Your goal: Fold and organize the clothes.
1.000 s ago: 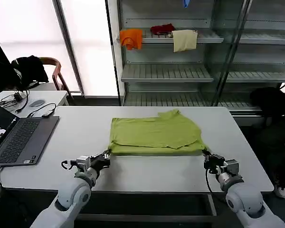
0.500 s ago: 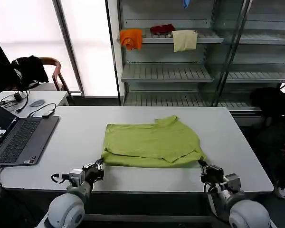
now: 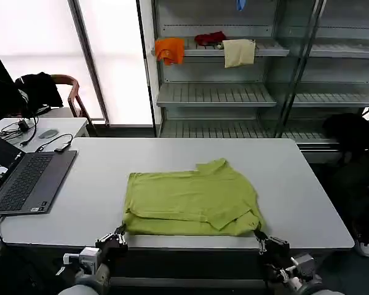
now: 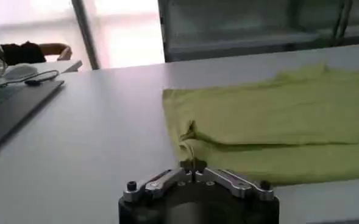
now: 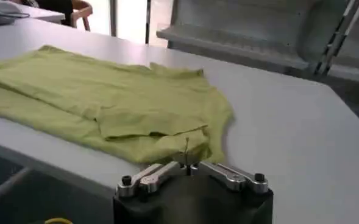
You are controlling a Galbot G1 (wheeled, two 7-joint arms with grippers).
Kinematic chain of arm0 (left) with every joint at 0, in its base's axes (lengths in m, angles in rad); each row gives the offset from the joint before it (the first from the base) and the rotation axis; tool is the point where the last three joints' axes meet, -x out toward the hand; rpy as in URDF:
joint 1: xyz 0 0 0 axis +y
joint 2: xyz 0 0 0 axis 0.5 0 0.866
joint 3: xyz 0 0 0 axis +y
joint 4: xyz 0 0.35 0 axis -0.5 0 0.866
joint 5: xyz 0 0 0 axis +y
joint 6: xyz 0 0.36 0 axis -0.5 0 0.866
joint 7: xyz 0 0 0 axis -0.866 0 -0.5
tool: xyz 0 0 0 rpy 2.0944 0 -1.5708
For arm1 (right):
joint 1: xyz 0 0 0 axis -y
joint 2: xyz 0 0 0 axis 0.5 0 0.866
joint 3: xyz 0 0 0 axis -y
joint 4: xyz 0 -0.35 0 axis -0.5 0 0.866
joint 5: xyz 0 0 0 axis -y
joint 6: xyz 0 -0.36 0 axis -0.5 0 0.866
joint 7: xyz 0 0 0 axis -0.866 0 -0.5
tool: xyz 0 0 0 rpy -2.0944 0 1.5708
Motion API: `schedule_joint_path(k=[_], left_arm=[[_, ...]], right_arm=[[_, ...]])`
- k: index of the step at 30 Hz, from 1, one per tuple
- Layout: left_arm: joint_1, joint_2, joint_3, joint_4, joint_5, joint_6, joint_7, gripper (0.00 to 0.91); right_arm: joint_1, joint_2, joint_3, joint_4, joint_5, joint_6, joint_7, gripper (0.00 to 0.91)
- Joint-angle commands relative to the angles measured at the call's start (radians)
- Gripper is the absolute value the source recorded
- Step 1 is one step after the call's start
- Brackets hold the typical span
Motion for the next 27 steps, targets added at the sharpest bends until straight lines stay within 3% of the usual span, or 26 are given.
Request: schedule_joint_path(k=[1, 4, 6, 7, 8, 9, 11, 12, 13, 17, 27], left_arm=[[0.101, -0.009, -0.027, -0.061, 0.061, -0.007, -0.024, 0.02], [0.094, -0.008, -0.031, -0.051, 0.065, -0.006, -0.028, 0.03], [0.094, -0.007, -0.033, -0.045, 0.065, -0.006, -0.028, 0.091], [0.095, -0.006, -0.033, -0.044, 0.064, -0.006, -0.026, 0.191], [0.095, -0.006, -0.031, -0.044, 0.064, -0.005, -0.025, 0.524], [0.097, -0.006, -0.028, -0.046, 0.064, -0.002, -0.024, 0.695], [0.099, -0.009, -0.02, -0.049, 0.071, -0.001, -0.025, 0.907], [0.1, -0.011, -0.016, -0.05, 0.077, -0.003, -0.027, 0.907], [0.101, -0.013, -0.015, -0.052, 0.085, -0.003, -0.027, 0.907], [0.104, -0.01, -0.018, -0.072, 0.09, -0.004, -0.044, 0.907], [0.108, 0.029, -0.044, -0.251, 0.108, 0.012, -0.051, 0.907]], right_arm=[[-0.124, -0.003, 0.049, 0.044, -0.019, 0.02, -0.006, 0.0], [-0.127, -0.004, 0.055, 0.039, -0.02, 0.022, -0.008, 0.0], [-0.13, -0.005, 0.061, 0.037, -0.019, 0.022, -0.008, 0.0], [-0.133, -0.007, 0.063, 0.036, -0.019, 0.022, -0.01, 0.0], [-0.134, -0.008, 0.064, 0.036, -0.018, 0.022, -0.012, 0.0], [-0.134, -0.007, 0.063, 0.037, -0.018, 0.022, -0.012, 0.0], [-0.13, -0.003, 0.061, 0.038, -0.018, 0.018, -0.006, 0.0], [-0.129, -0.002, 0.061, 0.039, -0.018, 0.017, -0.005, 0.151], [-0.129, -0.003, 0.061, 0.041, -0.017, 0.017, -0.004, 0.907], [-0.144, -0.006, 0.069, 0.058, -0.008, 0.008, 0.004, 0.907], [-0.212, -0.049, 0.193, 0.173, 0.131, -0.051, 0.055, 0.907]])
